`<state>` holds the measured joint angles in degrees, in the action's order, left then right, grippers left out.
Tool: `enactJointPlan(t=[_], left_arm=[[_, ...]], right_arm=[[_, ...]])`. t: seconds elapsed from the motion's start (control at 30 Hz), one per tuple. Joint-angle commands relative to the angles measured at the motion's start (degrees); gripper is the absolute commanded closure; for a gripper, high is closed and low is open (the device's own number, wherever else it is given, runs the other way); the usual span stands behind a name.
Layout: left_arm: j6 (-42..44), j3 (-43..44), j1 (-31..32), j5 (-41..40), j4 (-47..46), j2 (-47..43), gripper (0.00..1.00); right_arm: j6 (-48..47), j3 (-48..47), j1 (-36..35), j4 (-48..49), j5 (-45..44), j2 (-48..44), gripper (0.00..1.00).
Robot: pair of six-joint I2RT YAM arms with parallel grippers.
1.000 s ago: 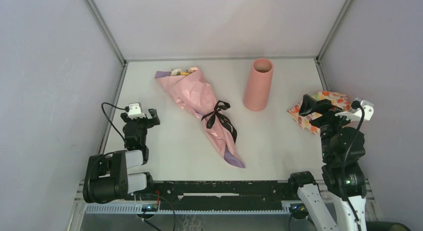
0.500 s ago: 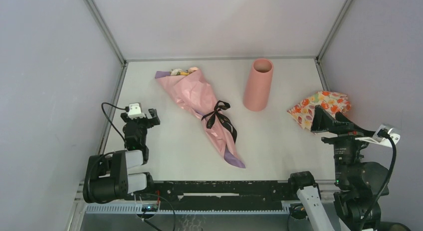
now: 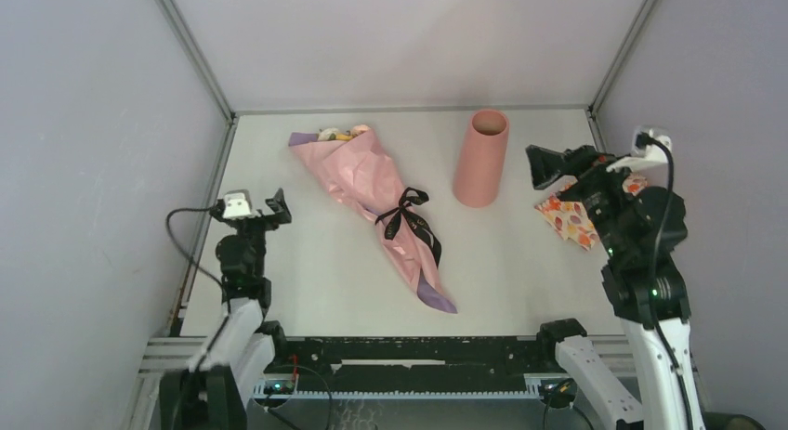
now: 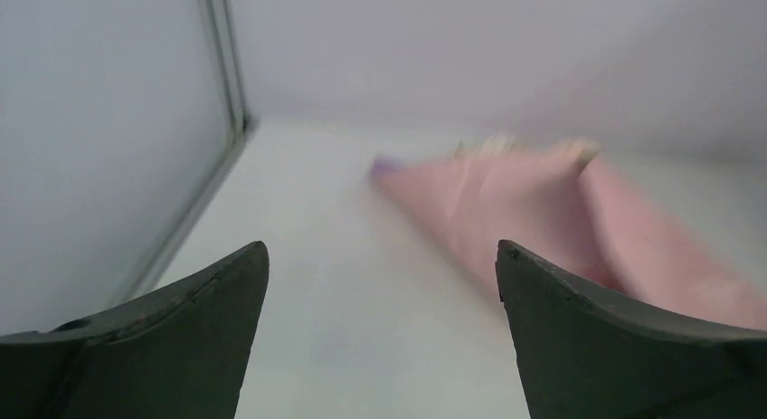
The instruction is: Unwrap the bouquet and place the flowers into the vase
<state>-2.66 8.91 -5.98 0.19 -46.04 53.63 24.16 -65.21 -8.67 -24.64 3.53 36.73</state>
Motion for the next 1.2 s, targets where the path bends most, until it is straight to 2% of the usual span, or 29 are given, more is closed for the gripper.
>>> enactJointPlan(t=[0.0, 0.1, 0.17, 0.27, 0.33, 0.4, 0.43, 0.5, 0.6, 0.67, 0.7, 0.73, 0.8, 0.83, 0.9, 0.97, 1.0, 1.1, 1.17], left_arm=[[-9.6, 3.9, 1.7, 1.9, -2.3, -17.4, 0.00], [-21.0, 7.5, 2.4, 3.9, -2.7, -21.8, 0.00], [-22.2, 15.8, 2.8, 10.1, 5.3, -21.6, 0.00], [-22.0, 36.8, 5.0, 17.2, 25.8, -17.4, 0.00], [-25.1, 51.9, 7.0, 22.9, 34.6, -12.9, 0.00], [-29.4, 62.7, 10.5, 27.7, 34.7, -10.1, 0.00], [-33.0, 65.1, 13.4, 26.1, 32.5, -10.0, 0.00], [-42.2, 63.2, 15.3, 26.1, 21.3, -11.7, 0.00], [-54.5, 55.3, 15.4, 25.6, 3.9, -15.6, 0.00], [-58.1, 49.1, 15.4, 20.0, 2.9, -18.4, 0.00], [-62.6, 47.2, 15.4, 15.8, 4.8, -19.1, 0.00], [-64.2, 46.3, 15.4, 15.0, 6.9, -19.1, 0.00], [-61.4, 46.7, 15.5, 20.1, 8.0, -16.6, 0.02], [-60.2, 47.0, 15.5, 23.0, 8.1, -15.0, 0.07], [-56.1, 46.6, 16.9, 24.9, 8.5, -11.5, 0.10], [-50.4, 45.8, 19.1, 22.0, 14.0, -8.0, 0.16], [-47.4, 46.6, 20.6, 18.5, 22.9, -6.3, 0.17], [-35.2, 49.3, 27.4, 5.1, 42.0, -0.2, 0.22], [-30.4, 50.6, 32.0, -6.6, 50.6, 4.4, 0.23]], right_arm=[[0.5, -3.1, -3.9, 7.1, 7.9, 4.9, 0.00], [-1.9, -7.5, -11.6, 6.7, 4.8, 11.3, 0.00], [-6.3, -11.2, -20.5, 5.0, -0.5, 15.9, 0.00], [-11.9, -17.7, -29.7, 1.8, -7.6, 23.5, 0.00], [-13.3, -19.7, -33.3, 0.7, -8.7, 27.8, 0.00], [-13.6, -19.4, -35.6, 1.2, -8.8, 31.1, 0.00], [-13.7, -19.2, -36.5, 1.3, -8.7, 33.1, 0.00], [-13.4, -18.7, -38.1, 1.0, -8.7, 36.2, 0.00], [-11.9, -16.5, -39.2, 2.0, -7.6, 39.3, 0.00], [-10.2, -15.1, -39.2, 2.4, -6.6, 40.7, 0.00], [-9.8, -13.9, -39.3, 2.5, -6.6, 41.3, 0.00], [-9.4, -12.9, -39.3, 2.6, -6.7, 41.7, 0.00], [-8.8, -10.2, -39.3, 3.0, -7.4, 42.1, 0.00], [-8.3, -8.7, -39.2, 3.2, -7.7, 42.3, 0.00], [-7.4, -5.5, -38.8, 3.9, -7.8, 42.7, 0.01], [-6.4, -2.4, -38.4, 5.0, -7.5, 43.3, 0.04], [-5.9, -0.9, -38.3, 5.6, -7.3, 43.7, 0.06], [-4.9, 2.3, -38.4, 7.0, -8.0, 45.2, 0.12], [-4.1, 4.3, -38.4, 8.0, -8.1, 46.8, 0.16]])
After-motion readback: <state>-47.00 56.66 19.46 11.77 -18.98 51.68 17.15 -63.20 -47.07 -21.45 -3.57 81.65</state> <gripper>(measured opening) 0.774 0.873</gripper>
